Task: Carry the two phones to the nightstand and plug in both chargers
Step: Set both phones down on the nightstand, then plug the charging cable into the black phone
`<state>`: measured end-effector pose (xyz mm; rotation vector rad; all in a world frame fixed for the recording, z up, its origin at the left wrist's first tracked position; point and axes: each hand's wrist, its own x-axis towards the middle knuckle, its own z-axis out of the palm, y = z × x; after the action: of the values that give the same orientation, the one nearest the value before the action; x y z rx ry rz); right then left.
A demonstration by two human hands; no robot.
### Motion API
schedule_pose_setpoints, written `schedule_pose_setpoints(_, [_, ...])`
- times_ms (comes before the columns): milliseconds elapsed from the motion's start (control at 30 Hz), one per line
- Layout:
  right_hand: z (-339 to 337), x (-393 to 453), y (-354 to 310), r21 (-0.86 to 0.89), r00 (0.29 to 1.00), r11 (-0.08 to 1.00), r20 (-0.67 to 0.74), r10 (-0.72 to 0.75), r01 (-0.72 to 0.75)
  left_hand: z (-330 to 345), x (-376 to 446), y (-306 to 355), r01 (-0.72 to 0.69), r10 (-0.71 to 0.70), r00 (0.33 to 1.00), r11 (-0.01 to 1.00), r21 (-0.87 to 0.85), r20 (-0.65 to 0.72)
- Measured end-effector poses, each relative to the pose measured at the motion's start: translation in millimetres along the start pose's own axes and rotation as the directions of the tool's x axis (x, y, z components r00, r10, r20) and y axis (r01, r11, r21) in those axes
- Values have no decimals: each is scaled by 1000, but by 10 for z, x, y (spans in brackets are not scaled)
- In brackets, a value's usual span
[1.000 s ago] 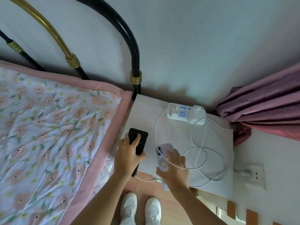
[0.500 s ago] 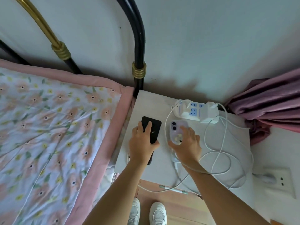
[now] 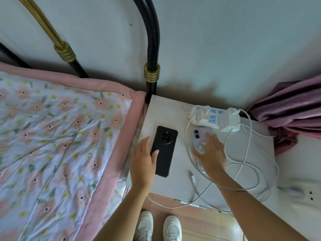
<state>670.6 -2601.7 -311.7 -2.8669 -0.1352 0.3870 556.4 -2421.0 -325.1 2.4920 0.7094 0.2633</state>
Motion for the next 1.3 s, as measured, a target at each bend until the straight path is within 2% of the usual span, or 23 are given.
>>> schedule_pose_setpoints(100, [48, -109, -134, 27, 982, 994, -158, -103, 109, -111, -141, -175, 112, -108, 992, 991, 71, -59])
schedule_pose_setpoints(200, [83, -246, -364, 64, 952, 969, -210, -221, 239, -196, -252, -270, 188, -186, 982, 976, 107, -23])
schedule_pose_setpoints(267, [102, -306, -521, 85, 946, 951, -161, -283, 298, -216, -312, -305, 200, -201, 980, 975, 99, 3])
schedule_pose_setpoints(400, [192, -224, -718, 221, 935, 928, 128, -332, 299, -233, -368, -304, 209, -212, 977, 974, 90, 24])
schedule_pose_setpoints(500, [235, -70, -759, 241, 913, 923, 208, -351, 300, -235, -466, -302, 157, -160, 987, 980, 123, 18])
schedule_pose_setpoints(567, [228, 2, -763, 185, 894, 925, 253, -370, 330, -242, -568, -294, 157, -161, 987, 982, 105, 30])
schedule_pose_setpoints(767, [185, 53, -768, 103, 881, 922, 271, -387, 373, -181, -811, -193, 250, -245, 965, 967, -52, 92])
schedule_pose_setpoints(1000, [177, 36, -777, 87, 878, 917, 265, -399, 390, -120, -889, -81, 247, -243, 969, 961, -122, 47])
schedule_pose_setpoints(1133, [157, 40, -785, 67, 875, 914, 267, -404, 401, -49, -886, -80, 371, -332, 927, 881, -293, 174])
schedule_pose_setpoints(1233, [155, 31, -786, 58, 873, 912, 272, -405, 406, -52, -880, -32, 436, -399, 899, 792, -428, 179])
schedule_pose_setpoints(1300, [155, 34, -785, 50, 873, 912, 273, -405, 407, -51, -886, -4, 464, -421, 885, 757, -459, 200])
